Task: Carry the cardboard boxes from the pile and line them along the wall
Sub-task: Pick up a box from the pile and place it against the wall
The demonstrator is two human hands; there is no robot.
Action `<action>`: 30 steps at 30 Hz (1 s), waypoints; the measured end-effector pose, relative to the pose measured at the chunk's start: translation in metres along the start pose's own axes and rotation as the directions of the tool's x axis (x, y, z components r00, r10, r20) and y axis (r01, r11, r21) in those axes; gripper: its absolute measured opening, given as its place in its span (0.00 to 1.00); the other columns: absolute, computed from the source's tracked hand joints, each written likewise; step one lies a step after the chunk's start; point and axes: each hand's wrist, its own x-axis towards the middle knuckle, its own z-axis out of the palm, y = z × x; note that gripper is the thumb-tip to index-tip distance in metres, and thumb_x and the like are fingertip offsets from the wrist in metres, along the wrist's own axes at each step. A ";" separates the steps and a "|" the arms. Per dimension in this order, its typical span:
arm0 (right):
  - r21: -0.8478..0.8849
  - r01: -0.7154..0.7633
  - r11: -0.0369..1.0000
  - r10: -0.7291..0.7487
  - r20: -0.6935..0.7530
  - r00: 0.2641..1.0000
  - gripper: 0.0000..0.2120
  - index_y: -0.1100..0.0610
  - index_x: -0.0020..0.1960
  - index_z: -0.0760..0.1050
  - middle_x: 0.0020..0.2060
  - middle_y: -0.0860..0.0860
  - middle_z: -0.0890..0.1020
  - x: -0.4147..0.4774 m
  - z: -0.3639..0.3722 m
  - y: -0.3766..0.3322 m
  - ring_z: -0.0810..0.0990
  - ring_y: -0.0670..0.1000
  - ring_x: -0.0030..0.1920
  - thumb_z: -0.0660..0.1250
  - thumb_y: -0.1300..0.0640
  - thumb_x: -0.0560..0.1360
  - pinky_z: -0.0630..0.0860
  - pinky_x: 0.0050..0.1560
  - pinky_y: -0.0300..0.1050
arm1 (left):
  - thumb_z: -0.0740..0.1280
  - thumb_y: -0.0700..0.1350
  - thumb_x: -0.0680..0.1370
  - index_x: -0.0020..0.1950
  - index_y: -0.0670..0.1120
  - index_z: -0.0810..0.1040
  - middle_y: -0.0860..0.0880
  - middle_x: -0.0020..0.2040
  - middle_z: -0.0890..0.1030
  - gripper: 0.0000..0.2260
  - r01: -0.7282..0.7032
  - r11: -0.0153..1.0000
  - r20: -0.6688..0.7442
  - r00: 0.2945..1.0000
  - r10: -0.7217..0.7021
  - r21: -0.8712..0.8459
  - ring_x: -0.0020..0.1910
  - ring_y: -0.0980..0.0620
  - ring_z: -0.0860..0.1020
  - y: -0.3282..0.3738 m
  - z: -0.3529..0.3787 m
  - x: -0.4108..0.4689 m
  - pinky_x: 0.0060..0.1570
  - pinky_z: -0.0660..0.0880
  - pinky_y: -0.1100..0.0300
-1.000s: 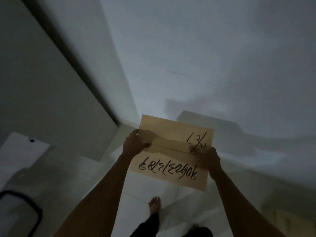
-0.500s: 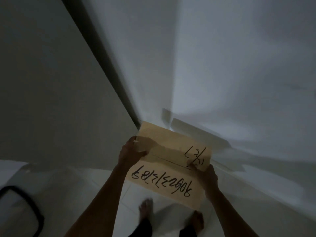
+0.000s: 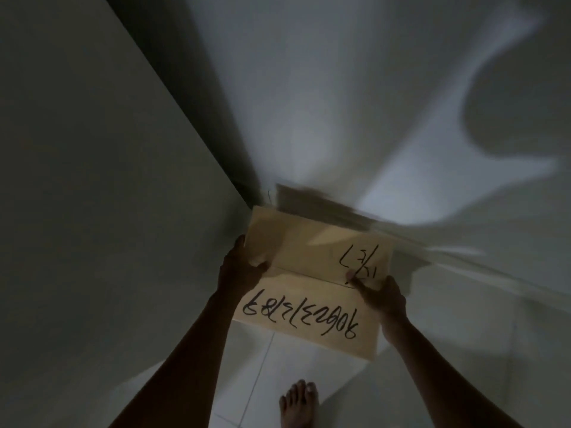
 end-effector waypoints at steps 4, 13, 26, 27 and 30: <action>0.017 -0.006 1.000 0.007 -0.061 0.998 0.40 0.59 0.68 0.70 0.59 0.58 0.82 0.033 0.030 0.010 0.83 0.60 0.56 0.76 0.35 0.67 0.82 0.50 0.53 | 0.71 0.55 0.74 0.75 0.49 0.61 0.43 0.67 0.75 0.34 -0.078 0.997 -0.015 0.997 0.079 0.006 0.64 0.41 0.76 -0.025 0.035 0.043 0.56 0.75 0.48; 0.114 -0.016 0.993 0.027 -0.088 0.996 0.41 0.61 0.70 0.67 0.64 0.60 0.79 0.065 0.064 -0.021 0.80 0.62 0.63 0.75 0.36 0.69 0.79 0.62 0.60 | 0.66 0.44 0.78 0.80 0.44 0.52 0.40 0.80 0.50 0.34 -0.392 0.838 -0.013 0.904 0.428 0.380 0.79 0.38 0.51 -0.036 0.066 0.049 0.72 0.64 0.40; -0.185 0.067 0.981 -0.081 -0.068 0.994 0.40 0.62 0.79 0.54 0.71 0.64 0.70 -0.025 -0.052 -0.031 0.71 0.65 0.71 0.65 0.40 0.79 0.73 0.65 0.58 | 0.57 0.53 0.82 0.80 0.44 0.44 0.43 0.81 0.46 0.33 -0.367 0.789 0.250 0.928 0.276 0.492 0.80 0.40 0.47 0.044 -0.001 -0.025 0.77 0.51 0.44; -0.206 0.064 0.976 -0.085 -0.092 0.992 0.41 0.62 0.81 0.53 0.74 0.63 0.68 -0.047 -0.080 -0.030 0.69 0.64 0.73 0.64 0.39 0.79 0.71 0.68 0.57 | 0.56 0.53 0.82 0.80 0.44 0.44 0.43 0.81 0.46 0.32 -0.394 0.775 0.278 0.916 0.289 0.494 0.80 0.40 0.48 0.066 -0.009 -0.047 0.77 0.50 0.45; -0.229 0.022 0.973 -0.071 -0.209 0.975 0.42 0.60 0.82 0.52 0.76 0.63 0.66 -0.124 -0.179 -0.023 0.66 0.62 0.76 0.62 0.37 0.79 0.66 0.75 0.57 | 0.55 0.54 0.82 0.80 0.44 0.47 0.43 0.81 0.49 0.31 -0.537 0.700 0.384 0.839 0.385 0.471 0.79 0.40 0.50 0.149 -0.036 -0.128 0.78 0.51 0.45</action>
